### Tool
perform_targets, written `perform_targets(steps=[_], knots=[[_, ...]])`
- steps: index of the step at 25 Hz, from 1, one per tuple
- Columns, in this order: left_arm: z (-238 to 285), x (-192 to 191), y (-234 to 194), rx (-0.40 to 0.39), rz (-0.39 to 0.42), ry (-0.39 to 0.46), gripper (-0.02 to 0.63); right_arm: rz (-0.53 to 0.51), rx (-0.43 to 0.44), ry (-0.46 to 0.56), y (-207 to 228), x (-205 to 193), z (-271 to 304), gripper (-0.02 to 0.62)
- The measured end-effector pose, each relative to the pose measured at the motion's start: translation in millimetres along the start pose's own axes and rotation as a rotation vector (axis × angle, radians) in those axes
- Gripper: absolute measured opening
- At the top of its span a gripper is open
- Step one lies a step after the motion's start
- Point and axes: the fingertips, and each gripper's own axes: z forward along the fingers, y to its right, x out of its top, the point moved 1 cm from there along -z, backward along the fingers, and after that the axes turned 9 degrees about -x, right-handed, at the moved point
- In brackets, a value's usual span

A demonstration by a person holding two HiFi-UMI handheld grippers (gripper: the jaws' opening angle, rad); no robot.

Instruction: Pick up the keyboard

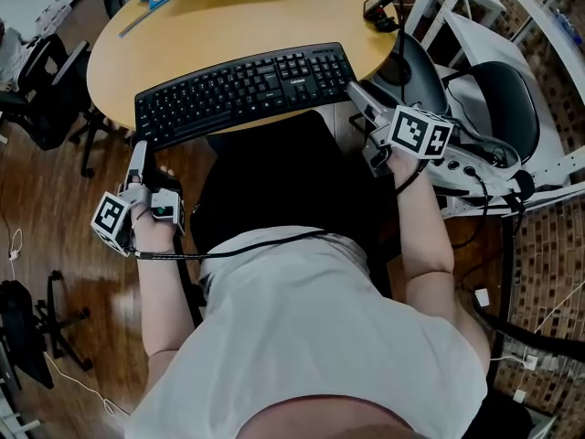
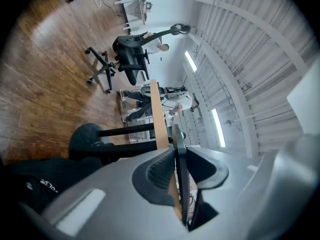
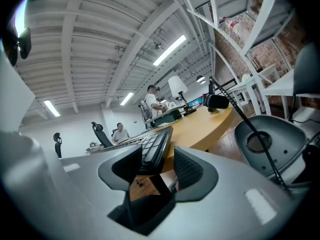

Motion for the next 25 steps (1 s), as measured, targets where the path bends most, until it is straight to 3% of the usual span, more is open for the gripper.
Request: perform_targets(steps=[6, 12, 19, 25], knots=[[1, 1, 1, 0.003, 0.005, -0.012, 0.298, 0.158, 0.083, -0.024, -6, -10, 6, 0.244], [-2, -4, 0, -0.001, 0.002, -0.021, 0.298, 0.271, 0.121, -0.034, -10, -16, 3, 0.198], [-3, -5, 3, 0.007, 0.007, -0.018, 0.299, 0.287, 0.125, -0.007, -12, -10, -4, 0.190], [5, -5, 20, -0.049, 0.002, -0.005, 0.301, 0.271, 0.118, 0.051, -19, 17, -9, 0.187]])
